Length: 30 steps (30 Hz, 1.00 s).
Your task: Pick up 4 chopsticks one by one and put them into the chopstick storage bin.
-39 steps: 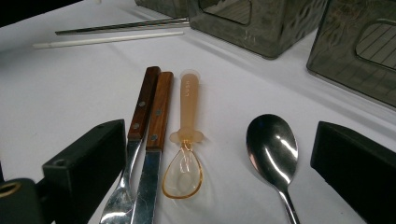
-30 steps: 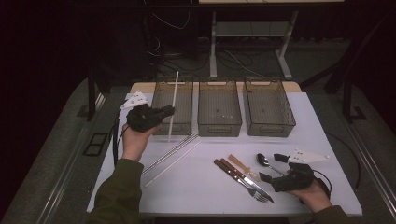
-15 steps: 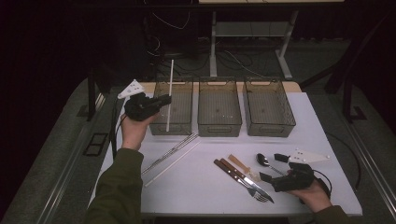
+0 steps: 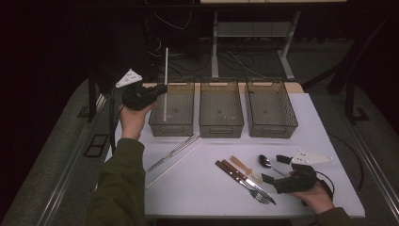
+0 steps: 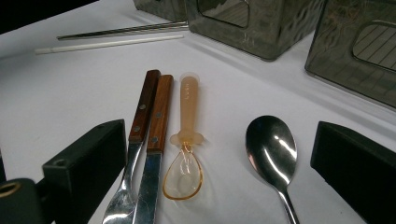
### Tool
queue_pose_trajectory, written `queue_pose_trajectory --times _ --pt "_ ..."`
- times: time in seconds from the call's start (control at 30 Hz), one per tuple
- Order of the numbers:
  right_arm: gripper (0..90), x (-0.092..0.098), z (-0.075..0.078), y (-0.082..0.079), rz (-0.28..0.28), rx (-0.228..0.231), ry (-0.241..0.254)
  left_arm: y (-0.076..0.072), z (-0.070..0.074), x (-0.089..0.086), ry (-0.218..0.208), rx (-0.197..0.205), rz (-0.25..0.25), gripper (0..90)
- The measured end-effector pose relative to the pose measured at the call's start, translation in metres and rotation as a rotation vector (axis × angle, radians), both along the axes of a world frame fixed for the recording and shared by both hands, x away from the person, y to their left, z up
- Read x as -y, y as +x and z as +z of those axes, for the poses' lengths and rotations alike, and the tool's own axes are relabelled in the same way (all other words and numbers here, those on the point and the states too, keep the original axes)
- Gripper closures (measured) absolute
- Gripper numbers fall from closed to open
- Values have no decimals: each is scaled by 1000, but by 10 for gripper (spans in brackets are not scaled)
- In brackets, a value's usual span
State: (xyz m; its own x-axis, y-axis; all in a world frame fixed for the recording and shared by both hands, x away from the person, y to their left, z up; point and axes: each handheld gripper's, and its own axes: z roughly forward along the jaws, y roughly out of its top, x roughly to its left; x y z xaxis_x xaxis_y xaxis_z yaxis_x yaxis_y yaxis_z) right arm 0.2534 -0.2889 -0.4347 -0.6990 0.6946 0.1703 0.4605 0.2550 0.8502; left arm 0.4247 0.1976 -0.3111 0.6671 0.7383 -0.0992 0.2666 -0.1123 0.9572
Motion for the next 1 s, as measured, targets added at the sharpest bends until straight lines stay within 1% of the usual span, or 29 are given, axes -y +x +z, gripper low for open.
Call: queue_pose_trajectory --times 0.1,0.13,0.27,0.47,0.57,0.63,0.7,0.77,0.8,0.83,0.9,1.0 --pt "39 0 0 0 1 0 0 5 -3 -4 12 -6 32 848" --pt "39 0 0 0 1 0 -1 7 -5 -5 25 -8 47 848" --pt "39 0 0 0 1 1 1 12 -12 -9 57 -26 65 848" --pt "39 0 0 0 1 0 1 19 -21 -10 125 -64 97 848" --pt "39 0 0 0 0 1 1 20 -28 -9 161 -83 102 848" --pt "39 0 0 0 1 1 0 21 -33 -9 167 -97 105 848" --pt "39 0 0 0 1 2 1 21 -38 -9 185 -117 110 848" --pt "39 0 0 0 1 3 1 22 -43 -10 195 -133 113 848" --pt "38 0 0 0 1 2 1 21 -45 -11 195 -141 114 848" --pt "39 0 0 0 0 0 1 22 -48 -12 186 -150 107 848" --pt "39 0 0 0 1 0 0 22 -51 -12 187 -160 108 848" --pt "39 0 0 0 1 0 0 23 -57 -11 216 -181 104 848"
